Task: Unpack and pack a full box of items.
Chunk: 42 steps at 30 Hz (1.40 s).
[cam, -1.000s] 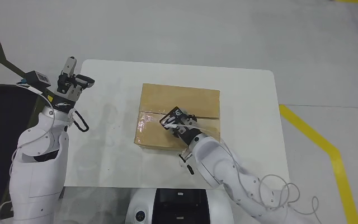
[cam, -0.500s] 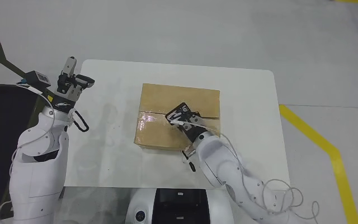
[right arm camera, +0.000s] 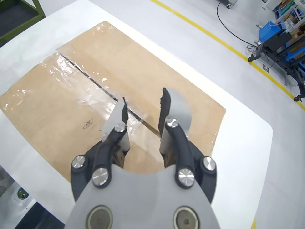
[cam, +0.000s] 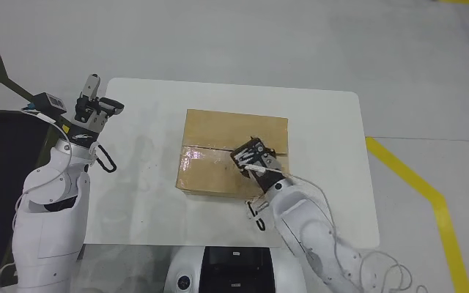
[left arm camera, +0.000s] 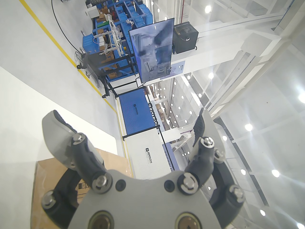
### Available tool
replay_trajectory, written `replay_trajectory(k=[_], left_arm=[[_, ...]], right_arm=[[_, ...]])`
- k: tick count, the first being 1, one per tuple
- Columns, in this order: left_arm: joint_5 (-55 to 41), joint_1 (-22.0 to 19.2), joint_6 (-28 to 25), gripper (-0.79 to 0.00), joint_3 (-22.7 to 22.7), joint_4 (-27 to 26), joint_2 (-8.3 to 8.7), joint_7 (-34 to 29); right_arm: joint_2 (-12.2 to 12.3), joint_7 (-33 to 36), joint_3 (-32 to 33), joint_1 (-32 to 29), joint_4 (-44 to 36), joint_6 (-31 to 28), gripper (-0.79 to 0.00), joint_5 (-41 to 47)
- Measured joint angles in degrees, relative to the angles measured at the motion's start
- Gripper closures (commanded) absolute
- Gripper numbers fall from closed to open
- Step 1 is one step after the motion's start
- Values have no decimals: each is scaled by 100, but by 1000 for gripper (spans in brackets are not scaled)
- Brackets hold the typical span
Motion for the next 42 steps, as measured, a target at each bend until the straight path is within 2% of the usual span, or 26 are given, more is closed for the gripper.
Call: replay_trajectory(k=[2, 12, 25, 35, 36, 37, 38, 39, 40, 42], left_arm=[[0, 0, 0, -785, 0, 0, 0, 0], [0, 0, 0, -785, 0, 0, 0, 0], [0, 0, 0, -785, 0, 0, 0, 0], [0, 0, 0, -785, 0, 0, 0, 0], [0, 0, 0, -785, 0, 0, 0, 0], [0, 0, 0, -785, 0, 0, 0, 0], [0, 0, 0, -785, 0, 0, 0, 0], [0, 0, 0, -785, 0, 0, 0, 0], [0, 0, 0, -785, 0, 0, 0, 0], [0, 0, 0, -785, 0, 0, 0, 0]], right_arm=[[-12, -6, -121, -27, 29, -35, -705, -248], [-163, 133, -519, 160, 332, 187, -634, -953], [-410, 426, -719, 546, 845, 346, -643, -1225], [-599, 483, -833, 839, 1183, 408, -591, -1434], [-617, 500, -849, 865, 1219, 417, -570, -1467], [-641, 520, -874, 892, 1256, 424, -502, -1506], [-659, 532, -892, 905, 1278, 426, -477, -1527], [-675, 542, -905, 915, 1294, 426, -369, -1541], [-695, 545, -918, 923, 1312, 423, -332, -1553], [-721, 525, -928, 929, 1335, 408, -191, -1561]])
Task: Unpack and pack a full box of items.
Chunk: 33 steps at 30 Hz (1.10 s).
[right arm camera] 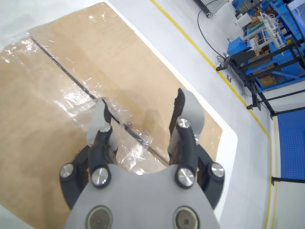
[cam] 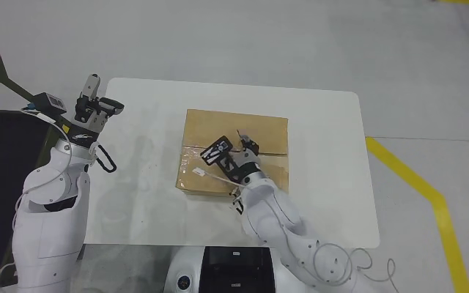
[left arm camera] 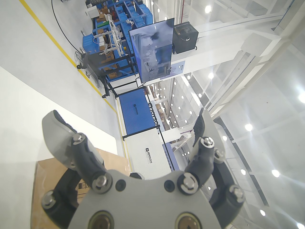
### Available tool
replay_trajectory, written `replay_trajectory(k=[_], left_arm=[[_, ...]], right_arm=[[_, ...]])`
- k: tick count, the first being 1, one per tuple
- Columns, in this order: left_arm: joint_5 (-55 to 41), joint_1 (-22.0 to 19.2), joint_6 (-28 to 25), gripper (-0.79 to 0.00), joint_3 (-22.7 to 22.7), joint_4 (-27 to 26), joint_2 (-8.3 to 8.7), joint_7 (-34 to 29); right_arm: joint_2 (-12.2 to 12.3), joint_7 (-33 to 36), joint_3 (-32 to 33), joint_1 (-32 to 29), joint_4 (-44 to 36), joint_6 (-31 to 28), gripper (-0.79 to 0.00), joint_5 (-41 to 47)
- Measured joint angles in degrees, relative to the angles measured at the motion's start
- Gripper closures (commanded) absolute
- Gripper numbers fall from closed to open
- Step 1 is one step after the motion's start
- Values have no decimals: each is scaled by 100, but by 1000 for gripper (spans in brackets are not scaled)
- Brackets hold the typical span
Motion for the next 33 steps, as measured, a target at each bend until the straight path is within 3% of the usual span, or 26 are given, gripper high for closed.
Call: replay_trajectory(k=[3, 14, 15, 17, 18, 19, 24, 25, 33], left_arm=[[0, 0, 0, -785, 0, 0, 0, 0], [0, 0, 0, -785, 0, 0, 0, 0], [0, 0, 0, -785, 0, 0, 0, 0], [0, 0, 0, -785, 0, 0, 0, 0], [0, 0, 0, -785, 0, 0, 0, 0], [0, 0, 0, -785, 0, 0, 0, 0], [0, 0, 0, -785, 0, 0, 0, 0], [0, 0, 0, -785, 0, 0, 0, 0], [0, 0, 0, -785, 0, 0, 0, 0]], right_arm=[[-36, -120, 5, -21, 23, -4, -102, 8], [-69, -834, 301, -474, -294, 287, -65, 81], [-65, -876, 341, -524, -324, 296, -95, 89], [-58, -940, 429, -634, -388, 293, -443, 110], [-54, -947, 461, -676, -412, 272, -551, 110], [-49, -940, 493, -726, -446, 218, -597, 94], [-30, -863, 547, -867, -590, -209, -456, 51], [-30, -851, 552, -880, -604, -302, -391, 64], [-77, -706, 615, -789, -558, -661, -317, 272]])
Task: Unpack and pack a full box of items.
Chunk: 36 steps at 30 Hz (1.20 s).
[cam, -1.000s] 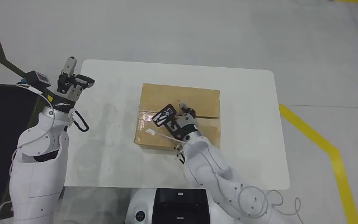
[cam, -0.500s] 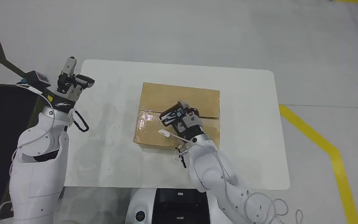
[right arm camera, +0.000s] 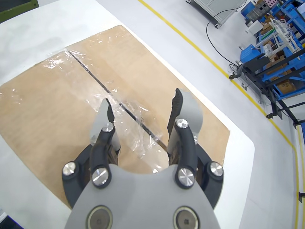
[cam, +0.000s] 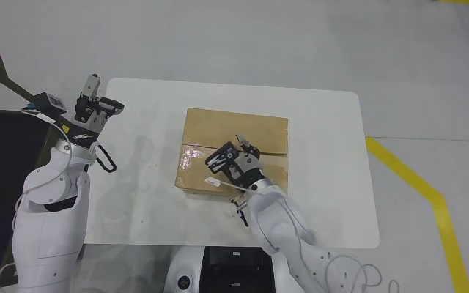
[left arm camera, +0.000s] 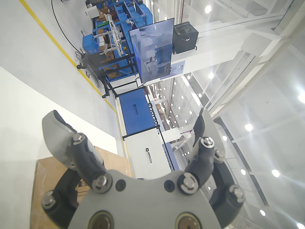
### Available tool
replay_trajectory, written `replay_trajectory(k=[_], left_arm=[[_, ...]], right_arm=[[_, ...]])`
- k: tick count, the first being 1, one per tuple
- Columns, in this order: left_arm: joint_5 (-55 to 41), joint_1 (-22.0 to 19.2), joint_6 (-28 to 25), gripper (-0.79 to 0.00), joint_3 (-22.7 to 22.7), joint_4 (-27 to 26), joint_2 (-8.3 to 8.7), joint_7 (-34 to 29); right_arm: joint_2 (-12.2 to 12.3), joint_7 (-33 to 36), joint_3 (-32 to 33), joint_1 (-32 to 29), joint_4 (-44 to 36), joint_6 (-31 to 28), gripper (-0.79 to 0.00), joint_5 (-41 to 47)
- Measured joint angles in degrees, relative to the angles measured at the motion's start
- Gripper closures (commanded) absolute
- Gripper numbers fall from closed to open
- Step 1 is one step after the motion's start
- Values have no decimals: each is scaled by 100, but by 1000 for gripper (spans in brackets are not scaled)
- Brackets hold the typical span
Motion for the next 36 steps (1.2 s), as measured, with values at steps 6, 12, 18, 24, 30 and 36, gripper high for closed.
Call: replay_trajectory(k=[6, 12, 18, 24, 30, 36], left_arm=[[0, 0, 0, -785, 0, 0, 0, 0], [0, 0, 0, -785, 0, 0, 0, 0], [0, 0, 0, -785, 0, 0, 0, 0], [0, 0, 0, -785, 0, 0, 0, 0], [0, 0, 0, -785, 0, 0, 0, 0], [0, 0, 0, -785, 0, 0, 0, 0]], right_arm=[[-8, 112, 221, 1, -165, -304, -308, 417], [11, 236, 472, -13, -278, -704, -299, 803], [-18, 418, 601, 217, -80, -1009, -271, 1315], [-44, 622, 606, 417, 69, -1168, -280, 1527], [-61, 751, 596, 488, 133, -1130, -271, 1535], [-83, 889, 576, 594, 249, -1189, -194, 1668]])
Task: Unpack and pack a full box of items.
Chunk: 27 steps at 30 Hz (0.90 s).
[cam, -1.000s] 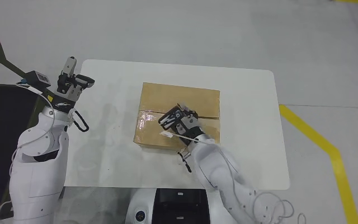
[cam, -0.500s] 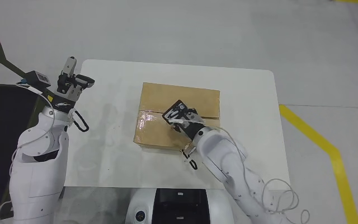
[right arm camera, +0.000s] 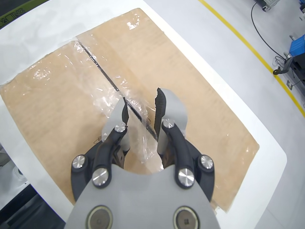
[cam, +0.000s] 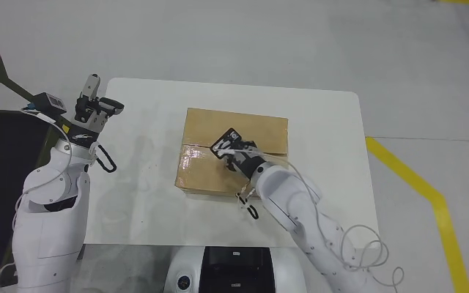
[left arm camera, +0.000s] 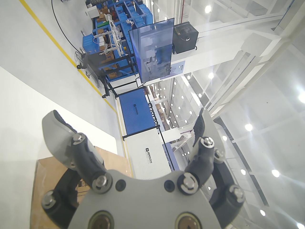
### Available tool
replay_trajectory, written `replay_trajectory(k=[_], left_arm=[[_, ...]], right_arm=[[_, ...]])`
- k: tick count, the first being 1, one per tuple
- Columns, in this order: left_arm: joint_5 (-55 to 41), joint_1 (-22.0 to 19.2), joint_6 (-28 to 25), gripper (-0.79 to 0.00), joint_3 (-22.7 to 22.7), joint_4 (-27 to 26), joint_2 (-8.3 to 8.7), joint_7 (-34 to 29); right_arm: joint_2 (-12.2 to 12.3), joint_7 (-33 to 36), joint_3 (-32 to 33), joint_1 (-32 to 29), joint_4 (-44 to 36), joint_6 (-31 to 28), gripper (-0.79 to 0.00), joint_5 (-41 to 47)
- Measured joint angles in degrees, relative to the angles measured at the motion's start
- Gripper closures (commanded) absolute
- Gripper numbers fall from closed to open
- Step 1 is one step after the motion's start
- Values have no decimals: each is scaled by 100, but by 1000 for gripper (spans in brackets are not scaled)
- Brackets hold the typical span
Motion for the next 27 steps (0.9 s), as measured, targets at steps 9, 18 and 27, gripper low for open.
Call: replay_trajectory(k=[9, 18, 27], left_arm=[[0, 0, 0, -785, 0, 0, 0, 0], [0, 0, 0, -785, 0, 0, 0, 0], [0, 0, 0, -785, 0, 0, 0, 0]], right_arm=[[-12, 94, 2, 68, 75, -56, 0, 57], [8, -74, 70, -105, -118, -1, 0, 14], [88, -726, 335, -718, -614, 371, 0, -268]])
